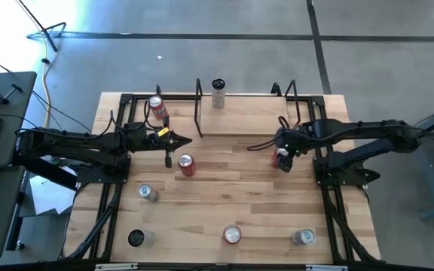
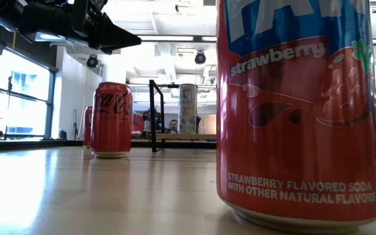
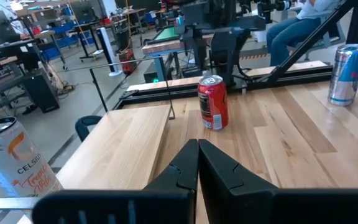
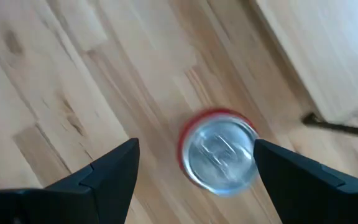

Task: Place canned beverage on shelf
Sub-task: Put the right red soda can on the shelf

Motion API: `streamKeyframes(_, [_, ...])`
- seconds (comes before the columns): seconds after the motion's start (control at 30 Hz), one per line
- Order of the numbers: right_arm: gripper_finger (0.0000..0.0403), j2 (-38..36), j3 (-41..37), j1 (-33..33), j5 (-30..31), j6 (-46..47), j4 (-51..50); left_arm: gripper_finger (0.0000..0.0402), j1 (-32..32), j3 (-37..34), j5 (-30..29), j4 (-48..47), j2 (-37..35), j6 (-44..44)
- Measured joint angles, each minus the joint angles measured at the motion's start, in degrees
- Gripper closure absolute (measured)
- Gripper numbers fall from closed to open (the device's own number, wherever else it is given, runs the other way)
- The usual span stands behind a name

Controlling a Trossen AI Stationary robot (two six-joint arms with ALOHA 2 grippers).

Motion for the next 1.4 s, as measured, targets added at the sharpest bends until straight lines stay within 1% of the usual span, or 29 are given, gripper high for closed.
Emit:
streamKeyframes(0.1, [0.0101, -0.04, 1.27, -1.03, 0.24, 1.11, -3.06, 0.0399, 0.00, 0.00, 0.00, -0.13, 0.01, -0.02])
streamKeyframes(0.2, [0.0101, -0.04, -0.18, -2.34, -0.17, 1.55, -4.27, 0.0399, 0.00, 0.00, 0.00, -0.24, 0.02, -0.02])
streamKeyframes(0.33, [0.0101, 0.02, -3.56, -3.78, -3.65, 0.08, 0.70, 0.0399, 0.00, 0.00, 0.01, -0.24, 0.02, -0.14])
streamKeyframes(0.5, [0.0101, 0.98, -5.46, -4.91, -2.66, -1.72, 3.02, 0.0399, 0.00, 0.00, 0.00, -0.22, 0.00, -0.17])
streamKeyframes(0.63, [0.0101, 2.28, -5.51, -4.90, -0.85, -4.43, 3.51, 0.0399, 0.00, 0.00, 0.00, -0.15, 0.02, -0.17])
streamKeyframes(0.83, [0.0101, 3.40, -5.75, -4.82, -3.80, -6.11, 4.76, 0.0399, 0.00, 0.00, 0.00, -0.20, 0.01, -0.19])
streamKeyframes(1.17, [0.0102, 3.41, -5.74, -4.81, -7.84, -4.77, 5.16, 0.0399, 0.00, 0.00, 0.00, -0.20, 0.02, -0.17])
streamKeyframes(1.3, [0.0108, 3.39, -4.13, -3.50, -8.00, -4.18, 3.31, 0.0399, 0.00, 0.00, 0.00, -0.22, 0.01, -0.17])
streamKeyframes(1.4, [0.0121, 3.37, -1.86, -1.87, -7.91, -2.51, -0.19, 0.0399, 0.00, 0.00, 0.00, -0.22, 0.02, -0.17])
